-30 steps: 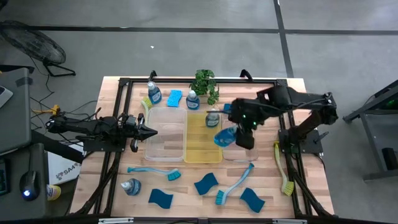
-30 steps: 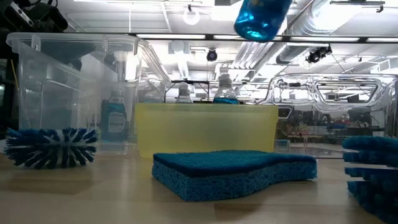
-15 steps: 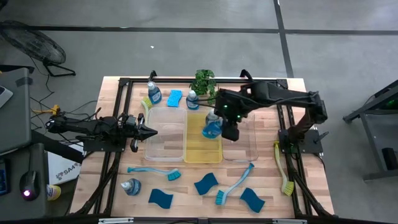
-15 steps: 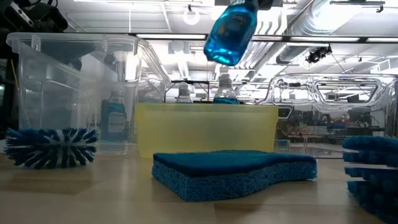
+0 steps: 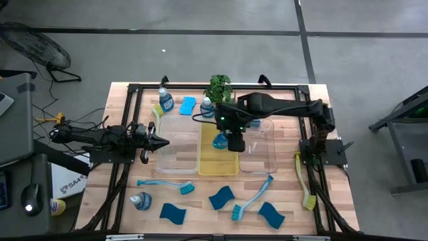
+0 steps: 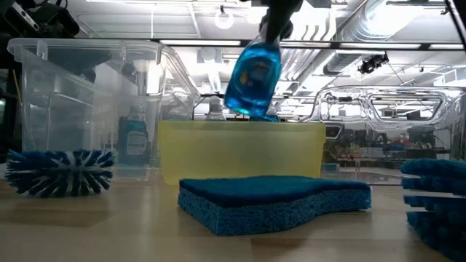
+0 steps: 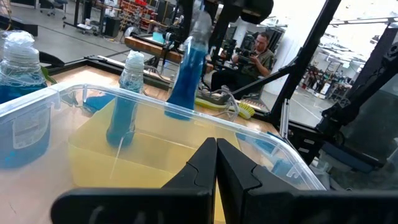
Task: Pick & Place Kitchen Sink Supplies
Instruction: Put the dishwashing liquid bottle into the yellow bin
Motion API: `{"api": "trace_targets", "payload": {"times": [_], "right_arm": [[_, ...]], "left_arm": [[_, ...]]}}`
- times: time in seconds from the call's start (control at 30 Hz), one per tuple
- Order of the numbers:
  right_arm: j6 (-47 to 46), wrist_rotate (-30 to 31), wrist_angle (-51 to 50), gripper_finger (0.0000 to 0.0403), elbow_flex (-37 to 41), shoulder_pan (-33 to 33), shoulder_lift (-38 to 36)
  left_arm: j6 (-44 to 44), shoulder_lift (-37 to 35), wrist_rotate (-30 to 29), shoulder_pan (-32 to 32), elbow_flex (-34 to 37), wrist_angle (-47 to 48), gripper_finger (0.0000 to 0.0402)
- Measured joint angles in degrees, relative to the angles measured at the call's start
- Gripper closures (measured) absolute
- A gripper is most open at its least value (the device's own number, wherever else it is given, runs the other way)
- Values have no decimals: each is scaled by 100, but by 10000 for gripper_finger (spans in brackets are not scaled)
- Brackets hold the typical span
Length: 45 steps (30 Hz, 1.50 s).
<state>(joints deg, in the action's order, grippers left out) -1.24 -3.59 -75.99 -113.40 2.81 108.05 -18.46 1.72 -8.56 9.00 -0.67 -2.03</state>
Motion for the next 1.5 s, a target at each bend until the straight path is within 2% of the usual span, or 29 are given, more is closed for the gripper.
{"api": "trace_targets", "payload": {"times": [0.23,0.37,0.63,1.5], "right_arm": [[267,94,-698,249,-1469,47,902],[392,366,-1298,249,-2177,61,1425],[431,418,-1282,249,-1479,58,1416],[779,764,-1040,249,-565,296,1407]], "left_arm": [[0,0,0,-1,0,0,399],[0,1,0,-1,0,-1,399],[0,1,1,1,0,1,399],[0,1,0,-1,0,1,399]]}}
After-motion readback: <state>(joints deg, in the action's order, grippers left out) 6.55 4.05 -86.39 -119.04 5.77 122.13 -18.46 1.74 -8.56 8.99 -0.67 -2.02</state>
